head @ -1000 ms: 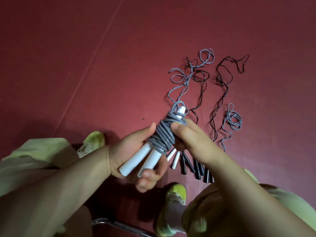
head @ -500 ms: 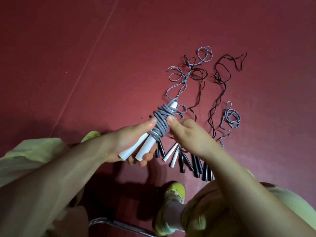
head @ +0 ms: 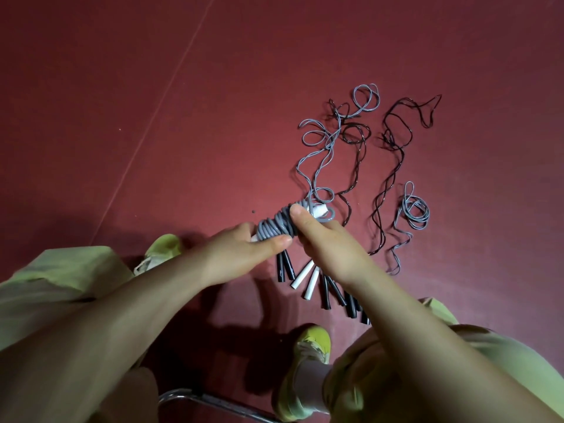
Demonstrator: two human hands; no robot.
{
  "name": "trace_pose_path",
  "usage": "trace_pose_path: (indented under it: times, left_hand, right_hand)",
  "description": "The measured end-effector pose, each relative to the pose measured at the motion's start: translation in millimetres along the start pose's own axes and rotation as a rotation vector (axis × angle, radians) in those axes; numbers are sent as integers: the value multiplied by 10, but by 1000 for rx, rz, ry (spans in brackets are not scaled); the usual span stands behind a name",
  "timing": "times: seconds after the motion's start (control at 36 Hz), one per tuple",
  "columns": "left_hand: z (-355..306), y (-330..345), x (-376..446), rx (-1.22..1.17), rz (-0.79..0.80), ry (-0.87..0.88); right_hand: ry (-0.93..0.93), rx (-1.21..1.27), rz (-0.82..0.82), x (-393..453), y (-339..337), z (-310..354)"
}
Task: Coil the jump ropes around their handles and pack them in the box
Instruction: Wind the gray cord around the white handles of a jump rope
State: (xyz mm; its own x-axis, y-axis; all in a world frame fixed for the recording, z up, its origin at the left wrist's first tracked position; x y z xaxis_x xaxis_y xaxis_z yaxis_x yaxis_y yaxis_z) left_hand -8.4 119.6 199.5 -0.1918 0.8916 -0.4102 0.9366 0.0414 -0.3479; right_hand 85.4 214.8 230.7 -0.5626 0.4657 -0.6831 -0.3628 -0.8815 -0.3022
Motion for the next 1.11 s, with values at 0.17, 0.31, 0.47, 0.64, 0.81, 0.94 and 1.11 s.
trace_pose_path:
  times: [0.17, 0.31, 0.47, 0.64, 0.81, 0.94, 1.11]
  left_hand:
    - [-373, 46, -147, -238, -9, 85]
    - [-202, 205, -107, -681, 137, -69]
    - [-234, 301, -197, -948, 328, -65]
    - [-144, 185, -121, -865, 165, -94]
    - [-185, 73, -78, -757, 12, -62]
    - [-184, 7, -51, -673, -37, -20]
    - [-109, -114, 31, -413, -93, 41]
  right_hand:
    - [-1, 55, -44, 59, -44, -37]
    - [-141, 139, 43, 16, -12, 60]
    - [-229, 85, 145, -86, 25, 131]
    - [-132, -36, 124, -67, -17, 71]
    - [-61, -171, 1, -74, -102, 85]
    - [-1, -269, -140, -46, -173, 39]
    - [-9, -204, -163, -74, -142, 54]
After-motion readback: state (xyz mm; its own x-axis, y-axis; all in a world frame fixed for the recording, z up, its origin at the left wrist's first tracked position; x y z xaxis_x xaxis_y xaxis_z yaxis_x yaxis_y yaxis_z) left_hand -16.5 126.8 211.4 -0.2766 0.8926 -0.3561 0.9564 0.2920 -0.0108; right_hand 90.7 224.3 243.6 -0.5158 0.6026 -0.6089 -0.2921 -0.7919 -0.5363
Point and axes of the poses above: each hand's wrist, its own x-axis towards the middle knuckle, its own y-axis out of the palm, z = x × y, the point moved 8 cm from there along x, towards the middle knuckle, and after that the axes turned 14 degrees about y, right-handed, at the moved point
